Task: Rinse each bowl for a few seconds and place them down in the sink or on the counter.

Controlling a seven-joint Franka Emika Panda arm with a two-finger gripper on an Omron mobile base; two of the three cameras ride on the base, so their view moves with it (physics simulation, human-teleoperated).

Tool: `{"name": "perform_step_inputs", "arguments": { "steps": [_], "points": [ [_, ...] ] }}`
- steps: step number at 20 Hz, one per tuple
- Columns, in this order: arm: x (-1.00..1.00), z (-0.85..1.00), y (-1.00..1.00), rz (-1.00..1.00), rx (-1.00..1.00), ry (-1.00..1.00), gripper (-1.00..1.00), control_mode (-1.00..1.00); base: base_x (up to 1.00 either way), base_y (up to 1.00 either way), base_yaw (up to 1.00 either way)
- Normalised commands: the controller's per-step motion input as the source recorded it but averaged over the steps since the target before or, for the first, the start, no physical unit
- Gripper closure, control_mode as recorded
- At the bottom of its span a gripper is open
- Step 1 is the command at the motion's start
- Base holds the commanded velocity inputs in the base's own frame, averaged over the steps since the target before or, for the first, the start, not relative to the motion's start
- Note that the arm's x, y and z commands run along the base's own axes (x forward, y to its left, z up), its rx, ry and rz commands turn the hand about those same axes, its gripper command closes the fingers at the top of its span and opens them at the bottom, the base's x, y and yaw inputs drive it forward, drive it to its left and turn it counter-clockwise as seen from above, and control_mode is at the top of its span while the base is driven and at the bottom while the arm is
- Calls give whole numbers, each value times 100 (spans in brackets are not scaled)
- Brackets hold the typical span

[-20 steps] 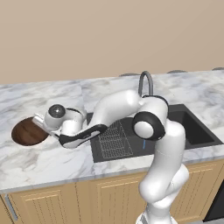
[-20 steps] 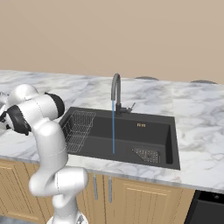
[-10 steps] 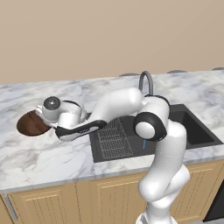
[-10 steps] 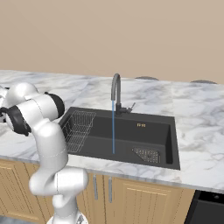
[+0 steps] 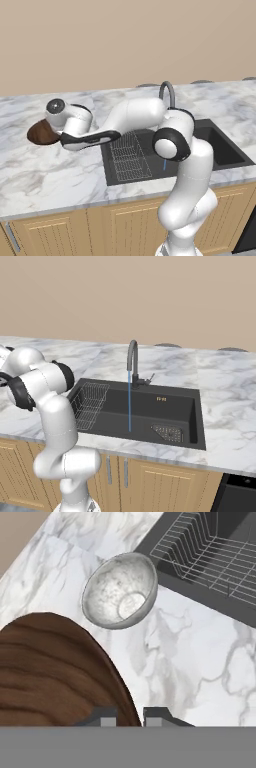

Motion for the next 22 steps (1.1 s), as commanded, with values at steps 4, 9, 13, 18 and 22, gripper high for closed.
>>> {"name": "perform_step_inputs", "arguments": {
  "steps": [4,9,13,18,22],
  "points": [
    [-1,0,-9,-20,0,0,100,-100,0,0,0],
    [-2,-3,-7,-21,-1,-1,100,-100,0,0,0],
    [-11,-4,-9,-18,0,-1,100,-100,0,0,0],
    [-21,-4,-22,-13,0,-2,100,-100,0,0,0],
    [-26,-2,-15,-14,0,-2,100,-100,0,0,0]
  ]
}}
